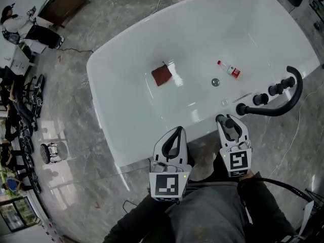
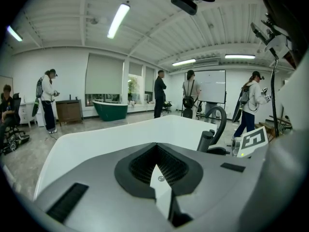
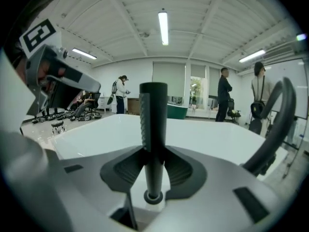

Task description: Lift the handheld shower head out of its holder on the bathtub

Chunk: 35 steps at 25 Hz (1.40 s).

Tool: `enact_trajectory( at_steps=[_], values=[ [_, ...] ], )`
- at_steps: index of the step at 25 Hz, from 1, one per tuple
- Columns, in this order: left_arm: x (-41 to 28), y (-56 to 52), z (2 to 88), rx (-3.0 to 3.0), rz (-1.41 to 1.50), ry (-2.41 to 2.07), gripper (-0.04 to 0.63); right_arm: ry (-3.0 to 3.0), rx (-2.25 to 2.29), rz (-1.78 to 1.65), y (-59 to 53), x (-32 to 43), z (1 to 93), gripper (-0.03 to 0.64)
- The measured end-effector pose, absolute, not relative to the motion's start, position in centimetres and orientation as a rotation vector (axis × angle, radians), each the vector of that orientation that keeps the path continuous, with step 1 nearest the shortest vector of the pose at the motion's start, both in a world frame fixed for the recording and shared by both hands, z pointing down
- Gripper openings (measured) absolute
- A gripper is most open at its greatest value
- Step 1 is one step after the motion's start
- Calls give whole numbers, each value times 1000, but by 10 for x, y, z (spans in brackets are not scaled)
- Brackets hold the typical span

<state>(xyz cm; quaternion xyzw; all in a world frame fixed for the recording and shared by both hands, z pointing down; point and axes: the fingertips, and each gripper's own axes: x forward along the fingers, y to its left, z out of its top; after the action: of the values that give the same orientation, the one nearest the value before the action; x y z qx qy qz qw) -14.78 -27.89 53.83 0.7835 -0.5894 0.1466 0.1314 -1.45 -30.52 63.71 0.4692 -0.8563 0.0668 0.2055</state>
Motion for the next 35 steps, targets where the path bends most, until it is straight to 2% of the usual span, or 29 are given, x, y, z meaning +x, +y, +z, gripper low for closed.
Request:
enact_trajectory(
  at_steps=[9,14,35],
  values=[
    [-149,-277,457,2238,370,-1725,3,-2546,1349,216,-311,-11,459,140],
    [-137,-290,419,2259,294,-1759,3,-2658,1330,108,-313,-16,382,140],
    [-87,-282,388,2163,256,-1965,3,-2838,1095,-8,-318,11,348,140]
  ],
)
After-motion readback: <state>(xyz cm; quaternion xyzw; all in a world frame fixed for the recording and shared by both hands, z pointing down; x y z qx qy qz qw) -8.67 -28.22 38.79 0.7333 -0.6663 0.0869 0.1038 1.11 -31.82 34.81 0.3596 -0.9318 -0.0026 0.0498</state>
